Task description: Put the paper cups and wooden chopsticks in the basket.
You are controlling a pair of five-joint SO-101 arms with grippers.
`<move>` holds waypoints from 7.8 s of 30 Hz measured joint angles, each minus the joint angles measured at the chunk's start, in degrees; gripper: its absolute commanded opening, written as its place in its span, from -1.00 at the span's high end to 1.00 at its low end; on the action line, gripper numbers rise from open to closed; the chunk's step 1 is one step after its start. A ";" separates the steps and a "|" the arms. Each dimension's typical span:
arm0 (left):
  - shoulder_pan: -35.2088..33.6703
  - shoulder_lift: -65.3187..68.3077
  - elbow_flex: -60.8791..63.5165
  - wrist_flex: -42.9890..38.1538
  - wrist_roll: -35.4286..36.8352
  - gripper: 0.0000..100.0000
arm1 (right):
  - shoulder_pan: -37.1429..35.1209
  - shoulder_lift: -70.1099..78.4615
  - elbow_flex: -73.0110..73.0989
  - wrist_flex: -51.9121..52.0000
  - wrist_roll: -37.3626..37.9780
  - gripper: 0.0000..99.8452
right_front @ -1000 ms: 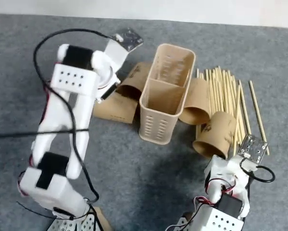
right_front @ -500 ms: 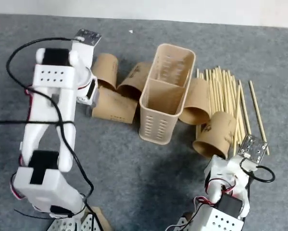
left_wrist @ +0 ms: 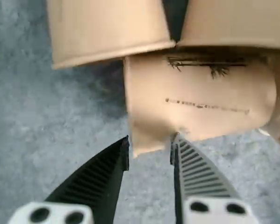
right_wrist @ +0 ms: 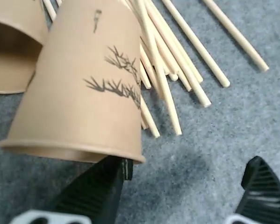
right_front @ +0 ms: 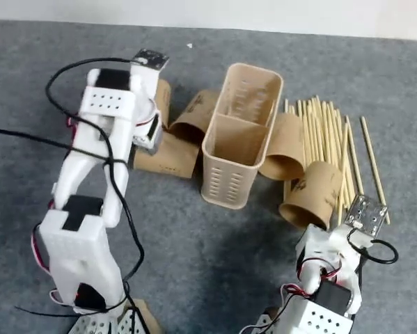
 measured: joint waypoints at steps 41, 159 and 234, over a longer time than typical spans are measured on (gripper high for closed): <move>0.44 -13.54 -7.12 8.53 -18.90 1.00 | 0.00 0.00 0.00 0.00 0.00 0.26; 18.02 2.81 -54.95 -6.95 -17.14 0.75 | 0.00 0.00 0.00 0.00 0.00 0.26; -20.75 -59.78 75.52 -28.04 -13.89 0.75 | -19.60 60.31 -39.82 5.63 36.04 0.26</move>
